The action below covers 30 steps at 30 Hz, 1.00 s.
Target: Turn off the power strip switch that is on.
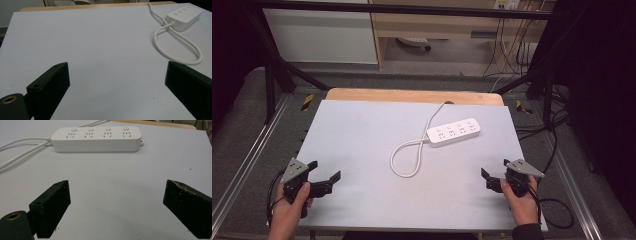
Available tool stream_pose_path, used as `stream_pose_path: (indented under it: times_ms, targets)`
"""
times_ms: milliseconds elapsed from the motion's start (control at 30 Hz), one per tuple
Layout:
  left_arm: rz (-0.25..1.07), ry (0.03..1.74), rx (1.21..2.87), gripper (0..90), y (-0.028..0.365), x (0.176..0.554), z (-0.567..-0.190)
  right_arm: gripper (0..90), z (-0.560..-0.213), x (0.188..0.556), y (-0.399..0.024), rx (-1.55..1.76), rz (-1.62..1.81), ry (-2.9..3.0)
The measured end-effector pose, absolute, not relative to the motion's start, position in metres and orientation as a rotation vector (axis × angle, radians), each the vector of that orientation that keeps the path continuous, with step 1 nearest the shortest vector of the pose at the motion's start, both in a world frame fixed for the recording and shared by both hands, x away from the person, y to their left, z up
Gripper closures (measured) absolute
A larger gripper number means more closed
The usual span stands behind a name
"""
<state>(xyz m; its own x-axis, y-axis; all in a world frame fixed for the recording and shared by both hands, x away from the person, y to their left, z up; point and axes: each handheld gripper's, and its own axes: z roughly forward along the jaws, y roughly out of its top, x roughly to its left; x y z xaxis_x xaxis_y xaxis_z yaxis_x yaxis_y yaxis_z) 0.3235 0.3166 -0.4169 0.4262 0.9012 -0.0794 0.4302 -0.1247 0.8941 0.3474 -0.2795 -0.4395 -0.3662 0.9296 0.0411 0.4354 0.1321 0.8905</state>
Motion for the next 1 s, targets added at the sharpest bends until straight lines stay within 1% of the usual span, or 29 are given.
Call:
stream_pose_path:
  times_ms: [467, 833, 1000]
  targets:
    - [0.617, 1.159, 1.735, 5.6, 0.316, 0.325, -0.419, 2.4, -0.437, 0.354, -0.277, 1.316, 1.203, 1.912]
    - [0.62, 1.168, 1.747, 5.6, 0.317, 0.326, -0.42, 5.3, -0.423, 0.362, -0.271, 1.3, 1.226, 1.893]
    - [0.611, 1.166, 1.747, 5.6, 0.316, 0.326, -0.421, 5.2, -0.416, 0.369, -0.265, 1.276, 1.225, 1.888]
